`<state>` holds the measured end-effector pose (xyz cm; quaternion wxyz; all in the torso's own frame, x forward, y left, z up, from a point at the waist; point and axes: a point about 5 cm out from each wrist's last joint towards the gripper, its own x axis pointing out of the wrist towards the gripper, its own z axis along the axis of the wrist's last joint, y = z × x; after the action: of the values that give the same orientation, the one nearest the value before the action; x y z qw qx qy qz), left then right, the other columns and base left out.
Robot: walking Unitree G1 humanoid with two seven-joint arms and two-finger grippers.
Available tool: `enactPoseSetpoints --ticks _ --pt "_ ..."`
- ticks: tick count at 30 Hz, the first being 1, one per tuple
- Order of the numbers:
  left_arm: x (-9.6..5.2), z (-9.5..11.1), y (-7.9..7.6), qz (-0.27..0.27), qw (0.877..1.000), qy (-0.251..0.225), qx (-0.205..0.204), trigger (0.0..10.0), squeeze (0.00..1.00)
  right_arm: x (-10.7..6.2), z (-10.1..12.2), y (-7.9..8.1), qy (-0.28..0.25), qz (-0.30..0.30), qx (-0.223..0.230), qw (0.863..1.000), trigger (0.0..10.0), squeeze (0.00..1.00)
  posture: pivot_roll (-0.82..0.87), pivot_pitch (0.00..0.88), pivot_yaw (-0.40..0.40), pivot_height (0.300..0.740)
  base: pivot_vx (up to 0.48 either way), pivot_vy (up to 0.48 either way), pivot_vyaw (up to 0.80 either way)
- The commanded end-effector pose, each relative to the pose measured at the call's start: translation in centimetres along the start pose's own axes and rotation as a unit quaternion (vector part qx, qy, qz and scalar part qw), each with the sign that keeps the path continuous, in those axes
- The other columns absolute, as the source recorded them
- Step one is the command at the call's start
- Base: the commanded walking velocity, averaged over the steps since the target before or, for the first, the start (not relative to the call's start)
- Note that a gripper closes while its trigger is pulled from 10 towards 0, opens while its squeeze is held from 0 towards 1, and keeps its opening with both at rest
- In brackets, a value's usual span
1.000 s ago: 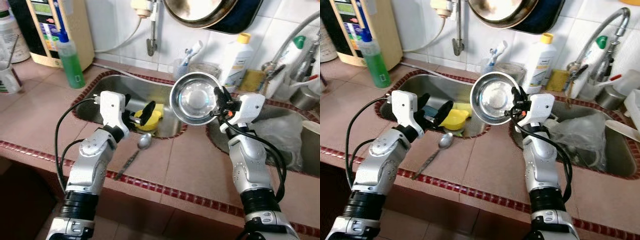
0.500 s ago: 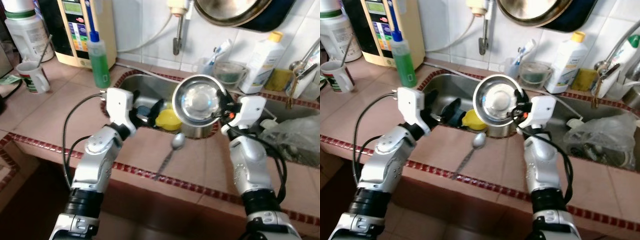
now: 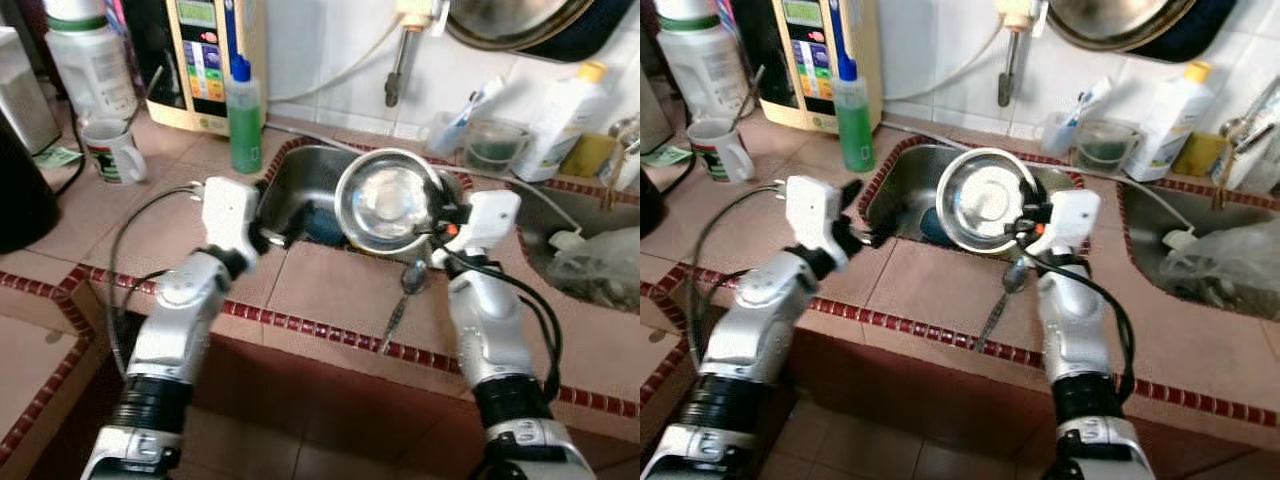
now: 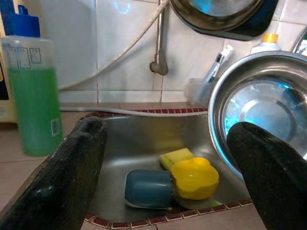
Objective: Kitchen organization
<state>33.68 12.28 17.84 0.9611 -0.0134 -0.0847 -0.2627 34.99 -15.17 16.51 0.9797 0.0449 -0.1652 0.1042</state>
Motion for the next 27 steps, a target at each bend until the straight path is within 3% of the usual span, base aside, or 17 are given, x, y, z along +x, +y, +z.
enactPoseSetpoints --ticks 1,14,27 --pt "0.54 0.10 -0.63 -0.013 1.000 -0.001 0.007 10.0 0.00 0.14 0.47 -0.84 -0.008 -0.011 -0.006 1.000 10.0 0.00 0.09 0.000 -0.053 0.740 0.000 0.000 0.00" --pt "0.59 0.32 -0.60 -0.016 1.000 -0.010 0.010 10.0 0.00 0.46 0.66 -0.92 -0.010 -0.010 -0.009 1.000 10.0 0.00 0.09 0.000 -0.059 0.740 0.000 0.000 0.00" --pt "0.82 0.38 -0.87 -0.019 1.000 -0.018 0.002 10.0 0.00 0.55 0.80 -1.24 -0.011 -0.010 -0.015 1.000 10.0 0.00 0.08 0.000 -0.065 0.740 0.304 0.000 0.00"
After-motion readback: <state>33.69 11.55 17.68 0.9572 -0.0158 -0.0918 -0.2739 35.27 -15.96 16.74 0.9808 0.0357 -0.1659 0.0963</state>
